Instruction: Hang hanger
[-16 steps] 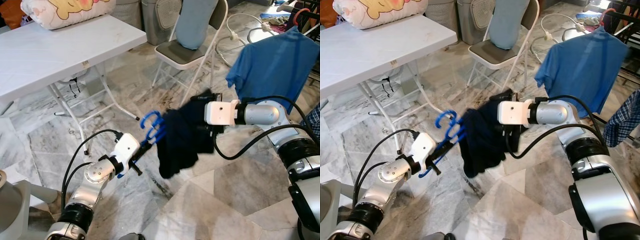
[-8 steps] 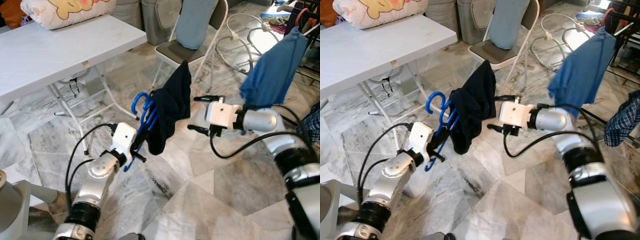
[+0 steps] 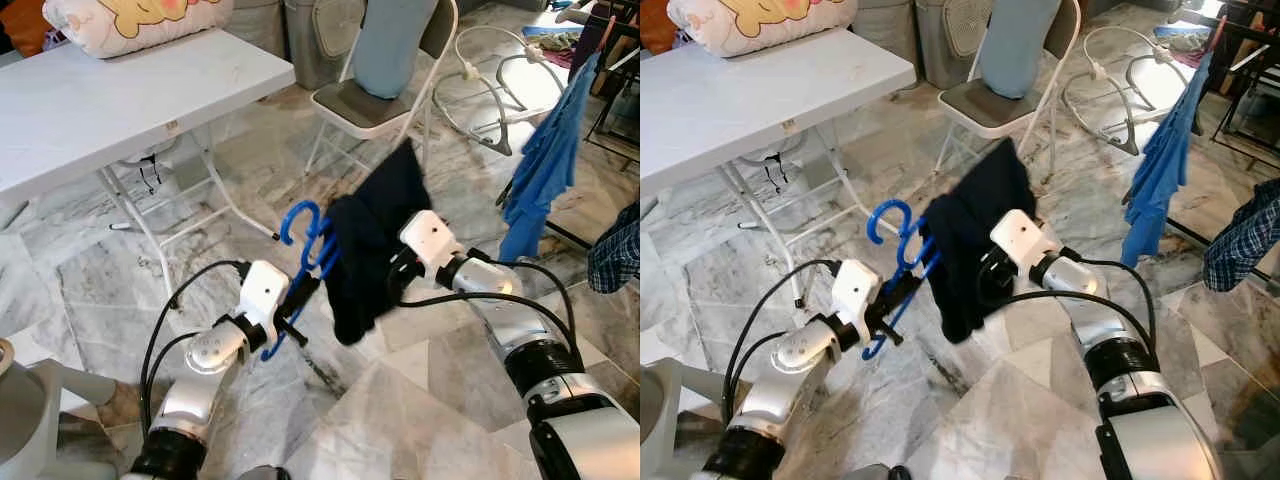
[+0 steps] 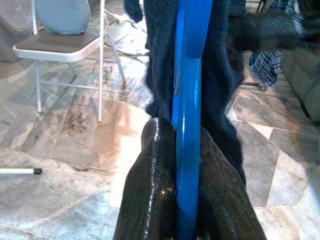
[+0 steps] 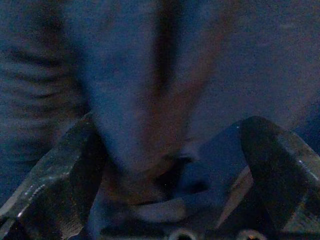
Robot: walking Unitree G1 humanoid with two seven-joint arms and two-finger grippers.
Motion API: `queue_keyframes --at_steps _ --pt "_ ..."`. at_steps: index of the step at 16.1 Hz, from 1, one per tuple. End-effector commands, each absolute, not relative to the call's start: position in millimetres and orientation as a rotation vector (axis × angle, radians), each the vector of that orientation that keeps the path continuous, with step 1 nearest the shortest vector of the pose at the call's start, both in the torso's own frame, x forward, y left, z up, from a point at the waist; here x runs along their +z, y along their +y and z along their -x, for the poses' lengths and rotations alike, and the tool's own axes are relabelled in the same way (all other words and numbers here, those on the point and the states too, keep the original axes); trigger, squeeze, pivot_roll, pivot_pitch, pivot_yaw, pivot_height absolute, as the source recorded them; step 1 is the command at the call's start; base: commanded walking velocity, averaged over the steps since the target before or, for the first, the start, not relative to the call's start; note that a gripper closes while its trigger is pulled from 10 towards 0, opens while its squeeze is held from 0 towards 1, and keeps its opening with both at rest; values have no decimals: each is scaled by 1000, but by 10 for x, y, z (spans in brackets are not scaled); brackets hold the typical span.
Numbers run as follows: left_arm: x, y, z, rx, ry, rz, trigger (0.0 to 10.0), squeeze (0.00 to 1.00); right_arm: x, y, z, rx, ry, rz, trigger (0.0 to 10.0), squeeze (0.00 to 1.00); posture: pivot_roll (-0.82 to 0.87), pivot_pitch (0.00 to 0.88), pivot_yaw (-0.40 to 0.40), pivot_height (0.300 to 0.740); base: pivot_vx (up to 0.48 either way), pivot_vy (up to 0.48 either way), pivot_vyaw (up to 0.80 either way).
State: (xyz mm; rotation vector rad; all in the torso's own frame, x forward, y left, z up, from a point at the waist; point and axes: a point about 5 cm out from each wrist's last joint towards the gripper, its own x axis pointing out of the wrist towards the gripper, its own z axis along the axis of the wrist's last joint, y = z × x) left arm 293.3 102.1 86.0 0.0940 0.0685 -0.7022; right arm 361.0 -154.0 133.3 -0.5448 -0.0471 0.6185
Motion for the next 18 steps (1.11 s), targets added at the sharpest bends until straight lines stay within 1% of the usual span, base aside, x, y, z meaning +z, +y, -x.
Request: queue_keyframes --at_steps 1,3,4,5,8,10,14,16,18 --pt "992 1037 -2935 -704 17 -108 0 0 1371 -1569 -3637 570 -46 549 10000 0 -100 83 76 740 0 0 0" --pt "997 1061 -2880 -710 15 -97 0 0 1392 -1629 -3674 511 -26 559 10000 0 -99 84 72 740 0 0 0" --pt "1003 1075 -2837 -715 16 -93 0 0 1394 -1662 -3683 471 -13 558 4000 0 -97 88 68 740 0 0 0" --pt "1017 1078 -2797 -723 11 -82 0 0 1387 -1703 -3695 439 6 536 0 0 -96 89 64 740 0 0 0" --pt "1047 1034 -2750 -747 -2 -57 0 0 1350 -1682 -3696 439 28 487 0 0 -92 93 57 740 0 0 0" --pt "1072 956 -2730 -773 -11 -59 0 0 1320 -1609 -3673 464 26 472 0 0 -90 94 54 740 0 0 0" --pt "1062 960 -2715 -779 3 -69 0 0 1343 -1634 -3670 444 21 446 0 0 -100 97 54 740 0 0 0" --pt "1042 982 -2729 -762 10 -94 0 0 1359 -1655 -3672 432 15 440 0 0 -103 97 54 740 0 0 0" --pt "1003 1072 -2820 -655 33 -138 0 0 1387 -1682 -3675 420 8 437 0 0 -107 96 52 740 0 0 0"
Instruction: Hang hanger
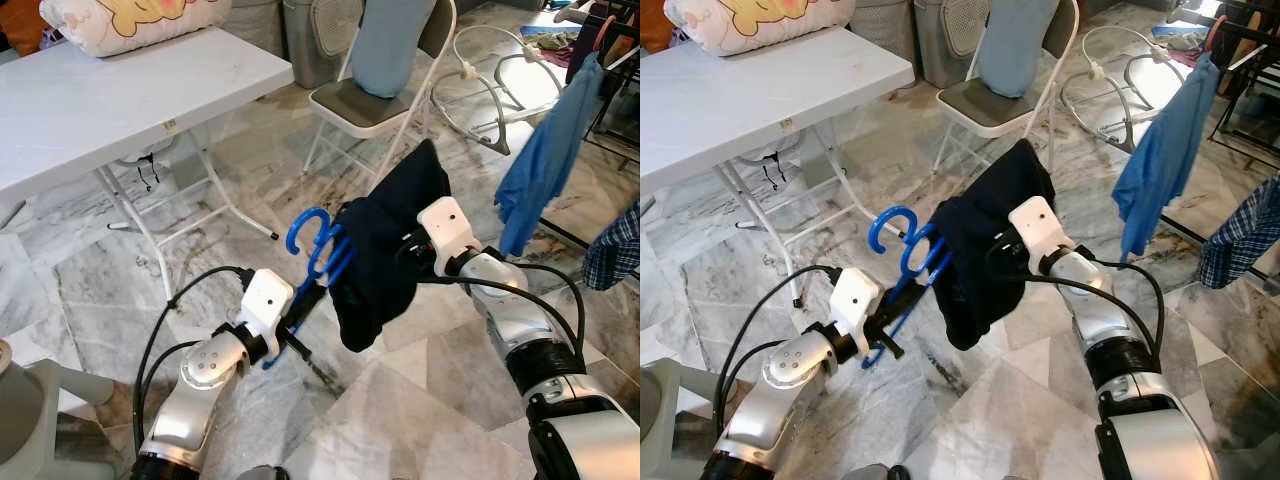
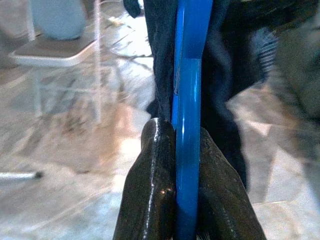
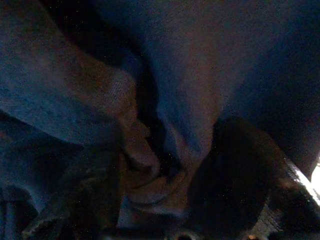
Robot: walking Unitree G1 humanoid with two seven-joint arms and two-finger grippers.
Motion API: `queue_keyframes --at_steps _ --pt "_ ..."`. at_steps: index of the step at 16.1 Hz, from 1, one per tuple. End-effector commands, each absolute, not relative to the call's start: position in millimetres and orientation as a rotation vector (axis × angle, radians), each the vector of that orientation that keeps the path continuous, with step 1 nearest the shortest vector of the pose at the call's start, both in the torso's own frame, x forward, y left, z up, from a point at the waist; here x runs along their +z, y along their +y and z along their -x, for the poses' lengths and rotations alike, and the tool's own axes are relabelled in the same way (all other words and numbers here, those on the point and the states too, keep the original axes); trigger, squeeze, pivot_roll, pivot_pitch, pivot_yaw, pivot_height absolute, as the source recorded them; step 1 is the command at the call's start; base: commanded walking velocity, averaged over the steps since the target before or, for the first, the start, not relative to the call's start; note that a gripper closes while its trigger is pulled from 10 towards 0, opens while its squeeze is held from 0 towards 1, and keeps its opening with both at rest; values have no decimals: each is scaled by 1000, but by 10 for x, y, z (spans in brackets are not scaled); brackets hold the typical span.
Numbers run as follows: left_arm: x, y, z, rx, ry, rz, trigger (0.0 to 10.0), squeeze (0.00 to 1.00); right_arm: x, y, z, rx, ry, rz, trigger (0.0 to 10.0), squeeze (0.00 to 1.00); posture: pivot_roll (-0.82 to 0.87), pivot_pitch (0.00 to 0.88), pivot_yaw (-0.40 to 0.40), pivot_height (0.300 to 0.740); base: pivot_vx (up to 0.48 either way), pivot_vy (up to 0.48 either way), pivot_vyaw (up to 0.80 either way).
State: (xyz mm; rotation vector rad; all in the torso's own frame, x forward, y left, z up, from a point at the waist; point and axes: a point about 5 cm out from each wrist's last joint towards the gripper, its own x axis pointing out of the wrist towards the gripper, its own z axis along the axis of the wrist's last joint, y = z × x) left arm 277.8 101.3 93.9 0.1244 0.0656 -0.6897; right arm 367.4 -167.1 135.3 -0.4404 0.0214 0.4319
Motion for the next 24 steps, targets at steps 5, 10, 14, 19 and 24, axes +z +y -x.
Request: queue_keyframes --at_steps 5,10,14,19,24 --pt "998 1119 -2865 -606 37 -154 0 0 1418 -1683 -3683 423 5 427 0 0 -110 98 47 740 0 0 0" --pt "939 1123 -2848 -611 60 -164 0 0 1486 -1687 -3701 397 -26 410 0 0 -110 96 47 740 0 0 0" --pt "930 1072 -2821 -652 59 -172 0 0 1495 -1691 -3702 385 -34 393 0 0 -112 94 47 740 0 0 0" --pt "898 1005 -2710 -763 68 -223 0 0 1736 -1657 -3767 321 -115 252 0 0 -112 92 44 740 0 0 0" --pt "732 1190 -2619 -733 141 -349 0 0 2084 -1756 -3876 149 -202 205 0 0 -108 84 49 740 0 0 0"
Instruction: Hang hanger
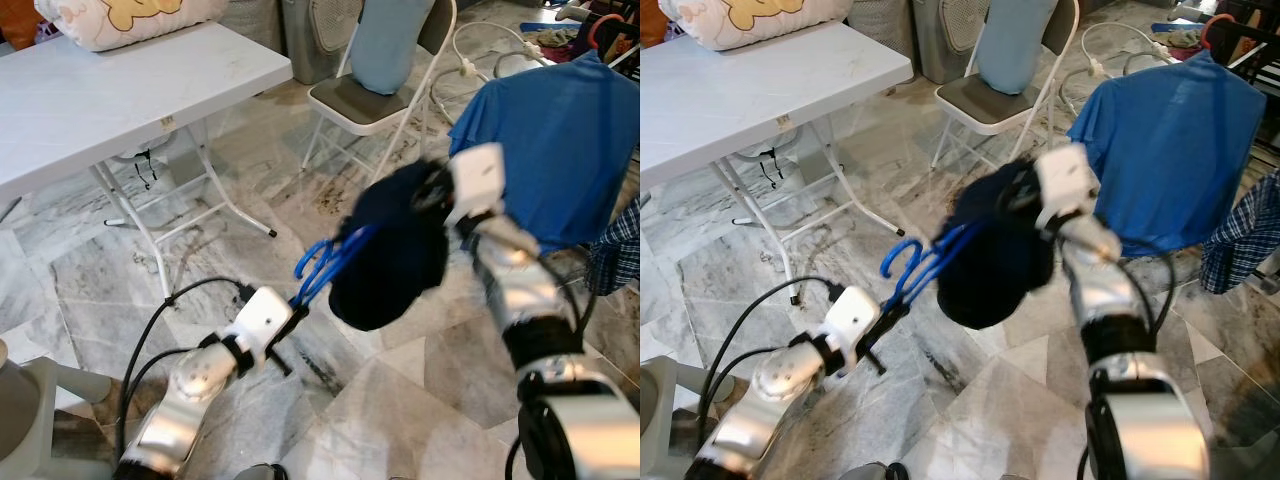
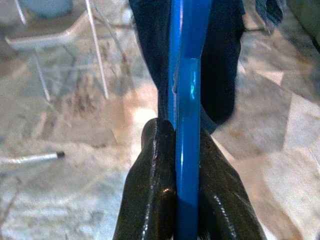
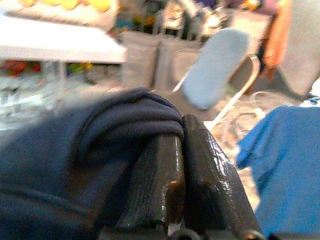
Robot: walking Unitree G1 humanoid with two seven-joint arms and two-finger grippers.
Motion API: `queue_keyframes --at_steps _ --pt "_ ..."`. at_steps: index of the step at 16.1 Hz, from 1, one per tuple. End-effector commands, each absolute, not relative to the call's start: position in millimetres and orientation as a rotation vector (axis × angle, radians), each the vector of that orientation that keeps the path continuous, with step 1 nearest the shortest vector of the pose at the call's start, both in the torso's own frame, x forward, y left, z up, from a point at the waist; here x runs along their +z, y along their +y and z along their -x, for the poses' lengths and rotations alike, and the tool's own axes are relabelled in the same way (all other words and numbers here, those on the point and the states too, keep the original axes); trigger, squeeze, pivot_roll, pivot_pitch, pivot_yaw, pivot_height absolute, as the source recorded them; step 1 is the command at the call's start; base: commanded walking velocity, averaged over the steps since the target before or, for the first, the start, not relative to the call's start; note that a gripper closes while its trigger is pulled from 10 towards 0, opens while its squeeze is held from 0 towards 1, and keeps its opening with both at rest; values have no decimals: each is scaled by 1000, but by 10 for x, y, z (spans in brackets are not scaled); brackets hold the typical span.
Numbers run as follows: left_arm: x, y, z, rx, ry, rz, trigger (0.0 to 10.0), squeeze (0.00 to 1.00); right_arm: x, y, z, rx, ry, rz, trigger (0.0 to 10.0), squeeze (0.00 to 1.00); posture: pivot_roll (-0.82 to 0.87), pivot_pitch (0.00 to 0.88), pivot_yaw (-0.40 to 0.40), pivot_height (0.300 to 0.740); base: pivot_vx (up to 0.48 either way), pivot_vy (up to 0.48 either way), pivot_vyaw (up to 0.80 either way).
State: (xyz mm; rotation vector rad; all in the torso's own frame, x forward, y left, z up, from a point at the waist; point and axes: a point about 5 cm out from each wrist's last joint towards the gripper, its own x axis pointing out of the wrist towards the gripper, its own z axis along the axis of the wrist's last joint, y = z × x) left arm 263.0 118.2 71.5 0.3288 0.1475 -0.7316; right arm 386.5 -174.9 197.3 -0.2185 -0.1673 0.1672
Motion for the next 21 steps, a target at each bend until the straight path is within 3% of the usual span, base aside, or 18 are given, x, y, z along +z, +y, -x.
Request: queue_keyframes --at_steps 1,4,6,12,13,14,15,16,18,19,21 --pt "693 1215 -2585 -737 163 -364 0 0 2126 -1777 -3882 128 -216 198 0 0 -108 84 49 740 0 0 0" --pt "565 1251 -2461 -776 226 -414 0 0 2189 -1811 -3913 94 -227 207 0 0 -102 80 46 740 0 0 0" --pt "655 1275 -2436 -747 167 -378 0 0 2094 -1906 -3925 32 -168 260 0 0 -101 77 42 740 0 0 0" --pt "933 1376 -2370 -482 -19 -124 0 0 1645 -2206 -3825 -96 63 238 0 0 -98 75 42 740 0 0 0" --pt "948 1404 -2434 -364 -17 -80 4157 0 1592 -2228 -3804 -105 87 199 0 0 -95 71 48 740 0 0 0" --pt "954 1431 -2489 -286 -9 -51 6157 0 1564 -2216 -3794 -95 94 173 0 0 -95 69 52 740 0 0 0" --pt "962 1455 -2563 -214 7 -28 10000 0 1566 -2164 -3783 -48 85 162 0 0 -91 53 57 740 0 0 0" --pt "958 1469 -2629 -185 27 -52 10000 0 1596 -2081 -3776 26 63 168 784 0 -92 36 63 740 0 0 0" --pt "1007 1514 -2738 -173 20 -114 10000 0 1705 -1996 -3787 104 19 172 6039 0 -93 12 79 740 0 0 0" --pt "1013 1532 -2762 -167 23 -124 10000 0 1725 -1987 -3789 118 14 172 10000 0 -90 4 81 740 0 0 0" --pt "1045 1643 -2852 -92 41 -100 10000 0 1753 -1918 -3766 187 13 112 10000 0 -86 0 95 740 0 0 0"
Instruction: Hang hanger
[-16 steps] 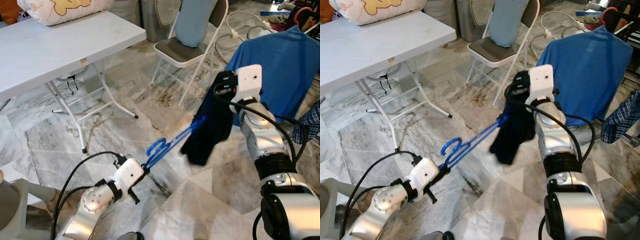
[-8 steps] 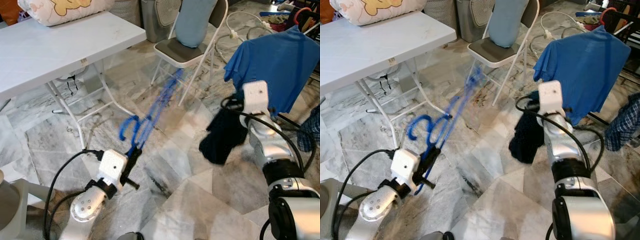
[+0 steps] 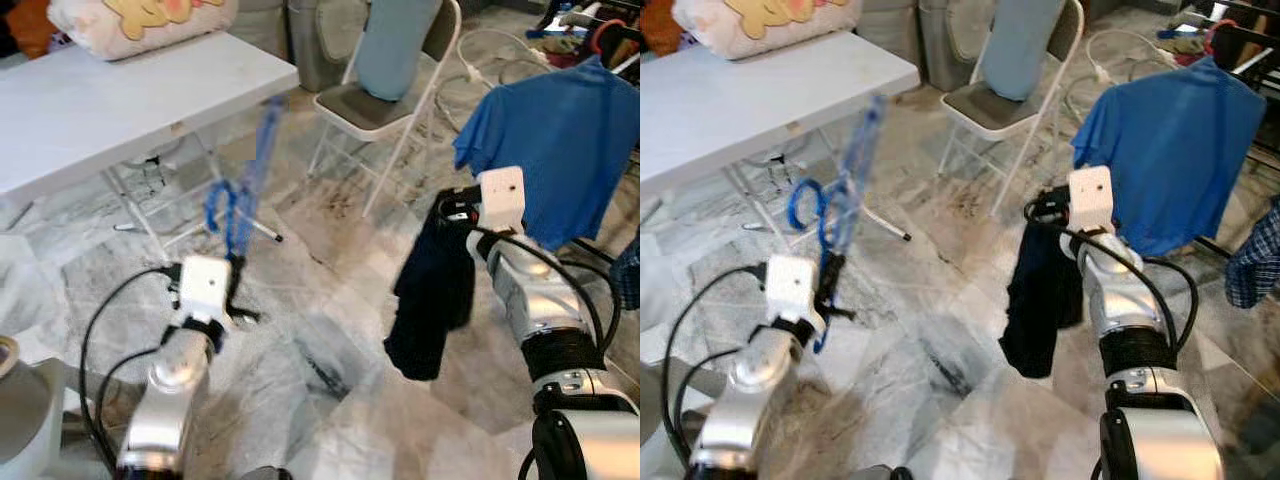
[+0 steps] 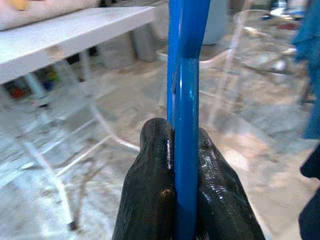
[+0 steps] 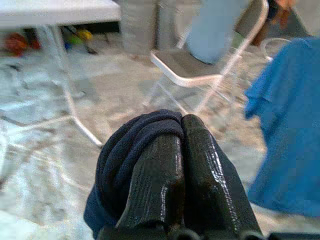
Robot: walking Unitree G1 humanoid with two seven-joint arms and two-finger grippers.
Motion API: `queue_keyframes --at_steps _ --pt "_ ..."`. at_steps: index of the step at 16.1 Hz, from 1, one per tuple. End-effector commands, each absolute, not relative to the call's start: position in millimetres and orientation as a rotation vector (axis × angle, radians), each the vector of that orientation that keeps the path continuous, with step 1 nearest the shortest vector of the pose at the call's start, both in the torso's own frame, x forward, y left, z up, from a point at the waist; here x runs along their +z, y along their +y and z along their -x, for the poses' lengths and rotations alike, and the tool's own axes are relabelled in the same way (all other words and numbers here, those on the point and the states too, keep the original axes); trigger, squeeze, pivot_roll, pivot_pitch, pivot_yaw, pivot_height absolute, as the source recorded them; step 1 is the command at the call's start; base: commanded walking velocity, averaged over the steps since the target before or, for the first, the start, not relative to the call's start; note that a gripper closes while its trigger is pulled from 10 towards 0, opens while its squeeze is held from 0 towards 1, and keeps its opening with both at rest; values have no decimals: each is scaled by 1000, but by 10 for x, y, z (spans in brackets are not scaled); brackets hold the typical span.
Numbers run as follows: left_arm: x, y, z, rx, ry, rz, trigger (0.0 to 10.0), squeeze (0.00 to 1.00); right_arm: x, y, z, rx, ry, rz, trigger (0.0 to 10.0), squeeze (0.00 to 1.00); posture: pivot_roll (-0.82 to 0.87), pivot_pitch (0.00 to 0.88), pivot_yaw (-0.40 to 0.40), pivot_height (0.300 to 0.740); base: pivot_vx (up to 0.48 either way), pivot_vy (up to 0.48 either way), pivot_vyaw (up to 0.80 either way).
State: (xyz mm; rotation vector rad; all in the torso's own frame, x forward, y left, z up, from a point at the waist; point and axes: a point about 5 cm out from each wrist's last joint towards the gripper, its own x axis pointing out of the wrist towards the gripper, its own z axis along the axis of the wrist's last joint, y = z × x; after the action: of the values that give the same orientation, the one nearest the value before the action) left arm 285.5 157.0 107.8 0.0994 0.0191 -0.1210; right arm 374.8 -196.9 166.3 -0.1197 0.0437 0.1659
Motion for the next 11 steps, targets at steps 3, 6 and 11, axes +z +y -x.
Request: queue_keyframes --at_steps 3,6,11 --pt "969 1746 -2800 6 75 -93 10000 0 1686 -1784 -3649 214 -13 123 10000 0 -99 0 124 740 0 0 0" --pt "852 1745 -2610 37 90 -33 10000 0 1560 -1686 -3461 270 -19 109 10000 0 -95 0 130 740 0 0 0" --pt "847 1934 -2559 175 65 15 10000 0 1433 -1627 -3238 215 -41 30 10000 0 -81 0 127 740 0 0 0"
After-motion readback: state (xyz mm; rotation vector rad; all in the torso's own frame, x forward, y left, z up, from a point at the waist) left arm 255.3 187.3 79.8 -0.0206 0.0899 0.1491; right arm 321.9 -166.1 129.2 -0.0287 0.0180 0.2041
